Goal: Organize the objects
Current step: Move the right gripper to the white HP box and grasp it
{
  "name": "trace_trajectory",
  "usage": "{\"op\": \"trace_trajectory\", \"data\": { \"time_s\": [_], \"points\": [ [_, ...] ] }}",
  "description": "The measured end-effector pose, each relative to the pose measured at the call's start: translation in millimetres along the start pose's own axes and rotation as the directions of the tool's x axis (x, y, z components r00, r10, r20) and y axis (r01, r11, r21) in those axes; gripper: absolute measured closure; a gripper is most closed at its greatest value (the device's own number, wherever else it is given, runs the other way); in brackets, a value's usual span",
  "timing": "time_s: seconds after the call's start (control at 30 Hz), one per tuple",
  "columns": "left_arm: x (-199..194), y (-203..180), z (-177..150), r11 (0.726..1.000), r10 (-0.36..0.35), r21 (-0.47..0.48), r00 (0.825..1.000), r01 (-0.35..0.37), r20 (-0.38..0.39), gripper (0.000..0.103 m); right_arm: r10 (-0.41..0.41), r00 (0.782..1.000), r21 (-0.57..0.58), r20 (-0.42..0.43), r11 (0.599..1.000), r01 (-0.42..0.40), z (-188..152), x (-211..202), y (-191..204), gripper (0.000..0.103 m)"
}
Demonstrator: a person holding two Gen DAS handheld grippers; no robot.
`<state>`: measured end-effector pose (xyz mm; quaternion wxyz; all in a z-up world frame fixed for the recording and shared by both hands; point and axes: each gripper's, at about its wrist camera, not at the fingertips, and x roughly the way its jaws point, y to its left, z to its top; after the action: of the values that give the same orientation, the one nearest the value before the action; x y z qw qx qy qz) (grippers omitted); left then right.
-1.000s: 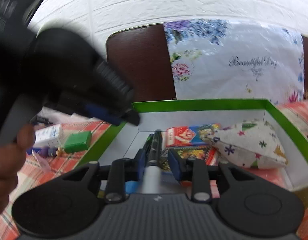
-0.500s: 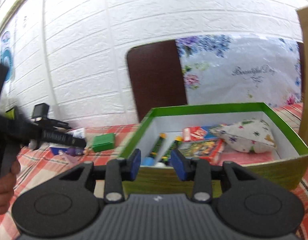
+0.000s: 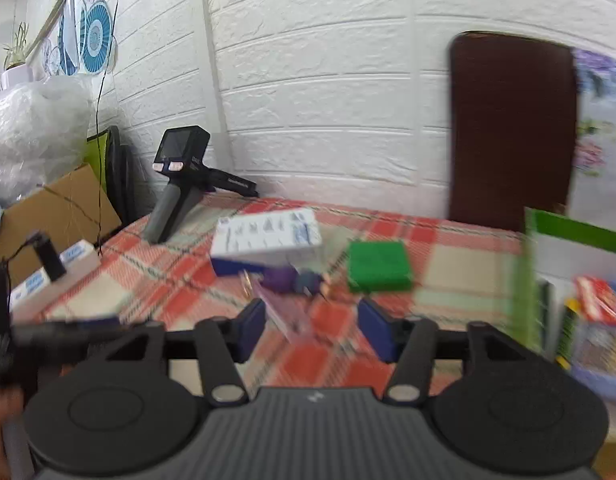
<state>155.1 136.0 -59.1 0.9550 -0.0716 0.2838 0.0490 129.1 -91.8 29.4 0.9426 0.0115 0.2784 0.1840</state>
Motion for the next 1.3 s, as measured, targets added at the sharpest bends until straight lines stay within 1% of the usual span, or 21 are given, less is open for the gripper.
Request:
{"op": "trace_trajectory", "data": {
  "time_s": [0.07,0.13,0.17,0.2,0.3,0.37,0.43,0.5,0.53,0.57,0.6,0.63,0.67,0.73,0.77,0.83,0.93,1.0,1.1,1.2,1.3],
  "points": [
    [-1,-1,1,1.000,-0.016,-0.005,1.000,0.016,0.003,0.046,0.007,1.000,-0.011,-0.002,1.000,-0.007,25,31,8,0.031],
    [3,4,9,0.998,-0.030,-0.049,0.999,0.028,-0.032,0.046,-0.001,1.000,-0.021,-0.011,1.000,0.000,48,62,10,0.031],
    [6,8,17,0.996,-0.044,-0.081,0.998,0.040,-0.048,0.046,-0.010,1.000,-0.006,-0.017,1.000,0.010,58,76,9,0.031],
    [8,13,25,0.991,-0.076,-0.113,0.996,0.070,-0.045,0.046,-0.012,1.000,0.023,-0.025,1.000,0.013,67,89,4,0.032],
    [22,18,63,0.978,-0.139,-0.158,0.990,0.137,-0.006,0.046,0.029,0.998,0.120,-0.056,0.993,-0.023,84,118,-15,0.033],
    [43,18,88,0.964,-0.189,-0.197,0.982,0.179,-0.028,0.046,0.065,0.995,0.201,-0.075,0.978,-0.049,85,131,-28,0.033],
    [72,15,104,0.945,-0.257,-0.230,0.963,0.233,-0.082,0.046,0.090,0.991,0.265,-0.096,0.962,-0.061,81,142,-39,0.033],
    [100,7,109,0.936,-0.291,-0.251,0.945,0.248,-0.148,0.045,0.105,0.987,0.294,-0.124,0.954,-0.065,73,154,-46,0.033],
    [109,4,107,0.925,-0.315,-0.272,0.935,0.265,-0.162,0.041,0.121,0.982,0.308,-0.145,0.949,-0.072,68,162,-47,0.034],
    [115,2,104,0.910,-0.349,-0.294,0.924,0.293,-0.157,0.038,0.150,0.974,0.331,-0.172,0.940,-0.087,62,169,-49,0.035],
    [116,-2,102,0.907,-0.358,-0.287,0.922,0.307,-0.148,0.037,0.194,0.963,0.366,-0.188,0.924,-0.115,55,176,-51,0.036],
    [115,-8,101,0.912,-0.358,-0.267,0.923,0.313,-0.140,0.039,0.228,0.959,0.385,-0.166,0.911,-0.150,51,176,-49,0.040],
    [112,-11,99,0.912,-0.357,-0.264,0.924,0.313,-0.136,0.042,0.244,0.954,0.376,-0.175,0.912,-0.164,51,177,-44,0.043],
    [103,-9,99,0.908,-0.356,-0.277,0.926,0.313,-0.123,0.045,0.236,0.953,0.379,-0.189,0.913,-0.151,54,171,-34,0.044],
    [96,-6,102,0.908,-0.355,-0.279,0.927,0.312,-0.118,0.045,0.234,0.956,0.383,-0.180,0.911,-0.151,56,166,-31,0.047],
    [70,-1,110,0.906,-0.353,-0.275,0.933,0.321,-0.075,0.046,0.254,0.957,0.384,-0.142,0.905,-0.183,61,148,-27,0.047],
    [22,-2,117,0.923,-0.331,-0.212,0.944,0.322,-0.006,0.046,0.283,0.956,0.364,-0.075,0.900,-0.238,66,109,-13,0.047],
    [-6,-4,114,0.923,-0.334,-0.196,0.942,0.331,0.016,0.046,0.284,0.958,0.337,-0.045,0.907,-0.253,67,80,-1,0.046],
    [-35,-6,93,0.913,-0.358,-0.216,0.933,0.346,-0.020,0.046,0.262,0.964,0.307,-0.040,0.922,-0.238,50,35,7,0.046],
    [-50,-16,59,0.910,-0.376,-0.223,0.922,0.350,-0.087,0.046,0.255,0.963,0.349,-0.087,0.913,-0.210,15,1,-2,0.046],
    [-60,-30,24,0.910,-0.388,-0.222,0.907,0.350,-0.163,0.046,0.229,0.963,0.373,-0.143,0.914,-0.162,-25,-27,-10,0.046]
  ]
}}
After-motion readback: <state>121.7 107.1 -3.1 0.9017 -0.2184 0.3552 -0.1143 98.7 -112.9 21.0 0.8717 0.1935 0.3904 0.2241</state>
